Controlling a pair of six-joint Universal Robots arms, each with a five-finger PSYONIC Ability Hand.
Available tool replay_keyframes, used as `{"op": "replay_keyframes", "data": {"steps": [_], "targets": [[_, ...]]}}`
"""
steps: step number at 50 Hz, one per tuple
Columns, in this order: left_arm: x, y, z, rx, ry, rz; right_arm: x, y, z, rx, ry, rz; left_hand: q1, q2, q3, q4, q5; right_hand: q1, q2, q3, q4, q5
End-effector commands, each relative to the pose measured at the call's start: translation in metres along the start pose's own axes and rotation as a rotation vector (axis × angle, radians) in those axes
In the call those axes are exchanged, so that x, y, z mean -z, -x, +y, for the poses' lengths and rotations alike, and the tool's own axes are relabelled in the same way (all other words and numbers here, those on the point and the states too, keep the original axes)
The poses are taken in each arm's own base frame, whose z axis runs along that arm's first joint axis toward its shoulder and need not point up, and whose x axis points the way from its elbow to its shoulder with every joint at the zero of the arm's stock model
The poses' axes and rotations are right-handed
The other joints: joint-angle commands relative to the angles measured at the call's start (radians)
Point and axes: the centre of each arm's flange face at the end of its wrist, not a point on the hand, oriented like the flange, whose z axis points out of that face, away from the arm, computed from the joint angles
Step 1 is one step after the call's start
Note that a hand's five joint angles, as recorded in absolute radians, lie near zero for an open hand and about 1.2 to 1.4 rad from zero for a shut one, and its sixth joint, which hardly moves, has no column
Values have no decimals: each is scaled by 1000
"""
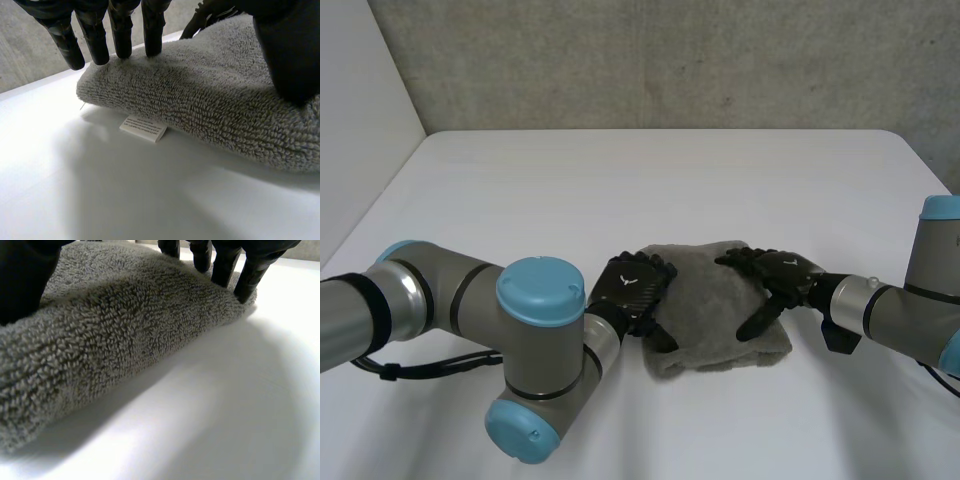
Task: Fold the towel.
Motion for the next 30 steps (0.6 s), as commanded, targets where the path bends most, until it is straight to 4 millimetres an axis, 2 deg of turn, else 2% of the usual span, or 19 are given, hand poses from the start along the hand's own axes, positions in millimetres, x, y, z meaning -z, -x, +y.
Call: {"op": "replay_keyframes", "data": {"steps": [1, 7, 9, 10, 12, 13, 15, 18, 20, 21, 23, 26, 28, 30], "targets": [[0, 1, -3, -5, -8, -4, 2, 0, 1, 53, 11, 6, -61, -42, -38, -47, -42, -90, -84, 8, 29, -59], [2, 3, -19, -3, -49, -9, 7, 4, -5, 52, 12, 1, -67, -48, -38, -47, -48, -90, -84, 8, 29, -59], [10, 6, -44, 1, -114, -17, 20, 9, -27, 78, -32, 7, -73, -53, -38, -47, -54, -90, -84, 8, 29, -59], [10, 6, -44, 1, -115, -17, 20, 9, -27, 78, -32, 7, -73, -53, -38, -47, -54, -90, -84, 8, 29, -59], [18, 7, -65, 2, -168, -20, 33, 15, -47, 113, -75, 21, -76, -56, -38, -47, -55, -90, -84, 8, 29, -59], [19, 7, -65, 2, -168, -20, 33, 15, -47, 113, -75, 21, -76, -56, -38, -47, -55, -90, -84, 8, 29, -59], [25, 8, -80, 5, -206, -22, 43, 18, -62, 131, -112, 38, -76, -56, -38, -47, -55, -90, -84, 8, 29, -59], [29, 8, -86, 5, -223, -22, 48, 19, -71, 133, -134, 48, -76, -56, -38, -47, -55, -90, -84, 8, 29, -59], [36, 9, -100, 3, -257, -27, 63, 22, -90, 129, -187, 88, -76, -56, -38, -47, -55, -90, -84, 8, 29, -59], [36, 9, -100, 3, -257, -27, 63, 22, -91, 129, -187, 88, -76, -56, -38, -47, -55, -90, -84, 8, 29, -59], [43, 17, -110, 3, -265, -51, 76, 25, -108, 134, -238, 146, -76, -56, -38, -47, -55, -90, -84, 8, 29, -59], [45, 23, -114, 6, -264, -66, 83, 26, -117, 135, -266, 191, -76, -56, -38, -47, -55, -90, -84, 8, 29, -59], [52, 36, -123, 14, -261, -103, 99, 26, -134, 150, -321, 312, -76, -56, -38, -47, -55, -90, -84, 8, 29, -59], [58, 41, -130, 18, -268, -127, 104, 25, -141, 159, -348, 374, -76, -56, -38, -47, -55, -90, -84, 8, 29, -59]]}}
